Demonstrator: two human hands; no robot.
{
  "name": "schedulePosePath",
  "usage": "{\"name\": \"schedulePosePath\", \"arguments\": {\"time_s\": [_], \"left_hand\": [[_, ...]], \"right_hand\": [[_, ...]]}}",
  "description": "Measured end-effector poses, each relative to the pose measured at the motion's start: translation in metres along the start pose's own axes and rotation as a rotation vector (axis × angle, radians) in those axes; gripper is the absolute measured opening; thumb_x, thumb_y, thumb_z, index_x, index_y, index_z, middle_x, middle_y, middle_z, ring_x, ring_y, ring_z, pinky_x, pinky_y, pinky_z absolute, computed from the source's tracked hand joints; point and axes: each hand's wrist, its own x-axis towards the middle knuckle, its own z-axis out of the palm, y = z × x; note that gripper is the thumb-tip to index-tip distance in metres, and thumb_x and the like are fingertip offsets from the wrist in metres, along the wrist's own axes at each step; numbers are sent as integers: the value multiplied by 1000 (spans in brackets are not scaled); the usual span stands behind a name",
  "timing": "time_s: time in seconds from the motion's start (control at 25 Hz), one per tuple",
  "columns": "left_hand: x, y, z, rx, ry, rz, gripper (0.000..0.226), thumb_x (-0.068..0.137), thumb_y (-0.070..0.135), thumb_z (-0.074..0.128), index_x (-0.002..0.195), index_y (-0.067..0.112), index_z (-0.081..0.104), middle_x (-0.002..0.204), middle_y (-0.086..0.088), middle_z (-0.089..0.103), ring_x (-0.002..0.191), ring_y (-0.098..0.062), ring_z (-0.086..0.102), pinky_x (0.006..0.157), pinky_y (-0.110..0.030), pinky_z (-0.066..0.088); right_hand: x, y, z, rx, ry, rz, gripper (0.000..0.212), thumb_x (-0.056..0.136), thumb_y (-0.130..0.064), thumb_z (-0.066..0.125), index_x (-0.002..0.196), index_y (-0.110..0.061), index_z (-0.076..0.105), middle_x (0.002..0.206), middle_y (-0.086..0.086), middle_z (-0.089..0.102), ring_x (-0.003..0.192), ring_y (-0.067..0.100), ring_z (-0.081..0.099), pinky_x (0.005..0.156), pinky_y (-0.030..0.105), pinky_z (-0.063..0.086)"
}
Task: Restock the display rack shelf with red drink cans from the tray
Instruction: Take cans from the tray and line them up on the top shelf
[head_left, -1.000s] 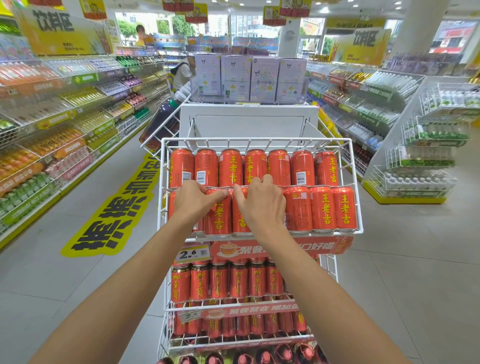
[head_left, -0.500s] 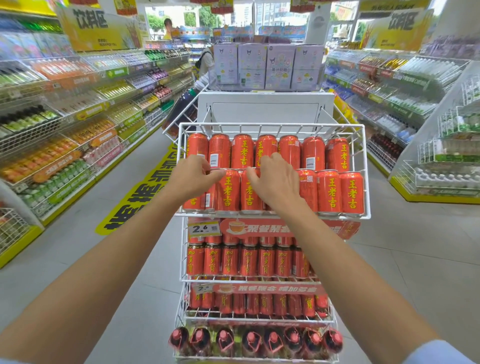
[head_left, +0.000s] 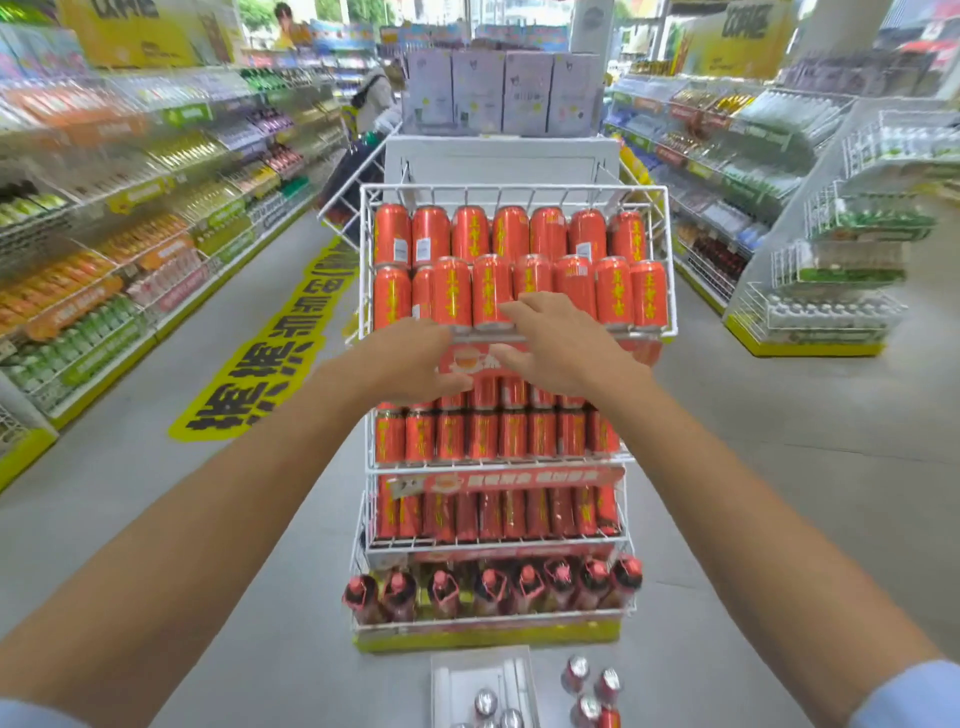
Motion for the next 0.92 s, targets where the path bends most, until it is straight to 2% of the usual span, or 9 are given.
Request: {"name": "schedulePosePath", "arguments": {"time_s": [0.08, 0.2, 0.32, 0.4, 0.48, 0.6, 0.72, 0.84, 0.92], "left_hand": [[-21, 15, 13, -22, -23, 31, 60, 93, 59, 57, 127, 10, 61, 116, -7, 69, 105, -30, 64, 87, -32, 49], [-38, 35, 43, -49, -119, 18, 57, 91, 66, 53, 109, 13, 60, 103, -6, 64, 93, -27, 62, 86, -46, 54], [-45, 45, 78, -88, -171, 2, 61, 93, 65, 52, 120, 11, 59, 113, -8, 62, 99, -27, 59, 87, -47, 54], [-48, 43, 111, -152, -187, -8, 56, 93, 63, 52, 116, 13, 58, 109, -7, 63, 94, -25, 57, 85, -47, 54], [-53, 41, 157, -223, -226, -34, 51, 92, 61, 54, 113, 16, 59, 100, -3, 63, 88, -23, 58, 81, -45, 55], [-65, 43, 256, -304, -371, -117, 47, 88, 62, 52, 98, 17, 55, 91, -1, 58, 84, -24, 57, 78, -45, 54], [-91, 52, 393, -364, -519, -151, 73, 77, 73, 38, 114, 15, 61, 105, -6, 66, 97, -30, 64, 84, -45, 54], [-132, 63, 565, -408, -645, -231, 61, 94, 58, 56, 128, 7, 57, 126, -18, 63, 117, -38, 59, 97, -45, 48], [-160, 71, 677, -418, -722, -301, 60, 96, 56, 57, 128, 6, 55, 128, -20, 60, 119, -39, 57, 98, -46, 47]], "right_hand": [[-37, -6, 7, -27, -19, -3, 66, 104, -51, 52, 159, -15, 41, 160, 13, 45, 150, 34, 36, 119, 50, 37], [-76, -9, 22, -56, -71, 19, 66, 105, -52, 52, 158, -14, 41, 160, 13, 44, 150, 33, 36, 119, 49, 37], [-90, -5, 50, -42, -120, 43, 67, 105, -52, 50, 160, -15, 38, 163, 14, 40, 152, 35, 32, 122, 50, 34], [-92, -1, 82, -19, -164, 35, 68, 105, -52, 49, 162, -16, 35, 167, 15, 35, 156, 36, 27, 125, 51, 30], [-94, 3, 130, 10, -209, 20, 68, 105, -52, 50, 161, -15, 36, 166, 15, 37, 155, 35, 29, 125, 49, 29], [-103, 10, 240, 85, -318, 18, 67, 104, -49, 54, 159, -14, 40, 161, 16, 43, 150, 36, 35, 122, 48, 33], [-136, 19, 386, 178, -483, 51, 69, 103, -46, 58, 159, -10, 40, 159, 21, 43, 149, 40, 37, 119, 53, 38], [-193, 31, 554, 240, -616, 79, 68, 102, -44, 61, 156, -8, 43, 156, 26, 45, 146, 44, 39, 118, 52, 37], [-235, 37, 659, 261, -701, 112, 67, 103, -41, 60, 159, -10, 38, 161, 25, 39, 151, 41, 34, 121, 48, 34]]}}
